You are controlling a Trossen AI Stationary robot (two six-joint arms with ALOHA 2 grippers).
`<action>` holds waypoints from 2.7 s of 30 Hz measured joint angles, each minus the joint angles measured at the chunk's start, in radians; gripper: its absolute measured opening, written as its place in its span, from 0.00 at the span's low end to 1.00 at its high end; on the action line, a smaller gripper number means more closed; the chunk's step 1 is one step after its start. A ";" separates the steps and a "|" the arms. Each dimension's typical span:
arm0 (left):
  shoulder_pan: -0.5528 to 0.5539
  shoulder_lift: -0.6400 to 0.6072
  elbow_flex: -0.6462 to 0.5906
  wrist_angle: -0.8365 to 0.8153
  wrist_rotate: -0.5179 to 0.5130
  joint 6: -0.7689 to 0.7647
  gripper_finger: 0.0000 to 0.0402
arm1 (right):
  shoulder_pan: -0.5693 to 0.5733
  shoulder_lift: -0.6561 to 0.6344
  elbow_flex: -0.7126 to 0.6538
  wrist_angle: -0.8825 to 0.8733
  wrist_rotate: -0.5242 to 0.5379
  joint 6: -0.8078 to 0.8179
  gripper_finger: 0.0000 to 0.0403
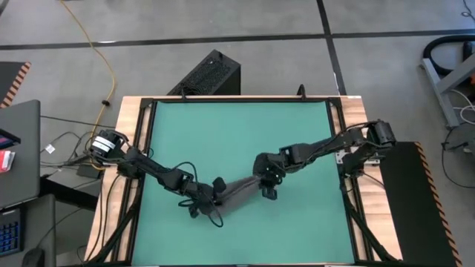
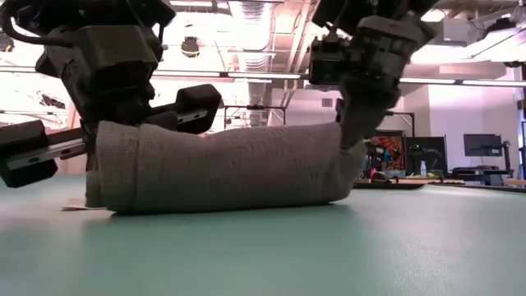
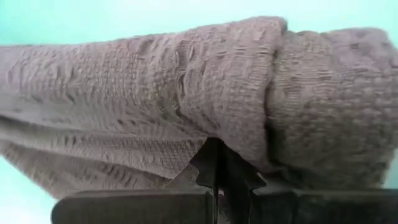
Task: Roll towel
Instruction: Roll the gray towel
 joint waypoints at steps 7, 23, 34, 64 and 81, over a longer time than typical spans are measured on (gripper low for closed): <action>0.000 0.001 -0.002 0.012 0.003 -0.044 0.00 | -0.079 0.050 0.000 0.032 -0.050 0.022 0.06; -0.001 0.002 -0.002 0.012 0.090 -0.070 0.00 | -0.129 0.137 0.143 0.071 -0.132 0.002 0.06; -0.002 0.002 -0.003 0.013 0.134 -0.092 0.00 | -0.148 0.345 0.295 0.050 -0.162 -0.007 0.06; -0.114 -0.166 -0.008 0.053 -0.141 -0.209 0.00 | -0.173 0.475 0.391 0.041 -0.138 0.019 0.06; -0.264 -0.363 -0.005 0.061 -0.383 -0.344 0.00 | -0.174 0.476 0.388 0.043 -0.128 0.020 0.06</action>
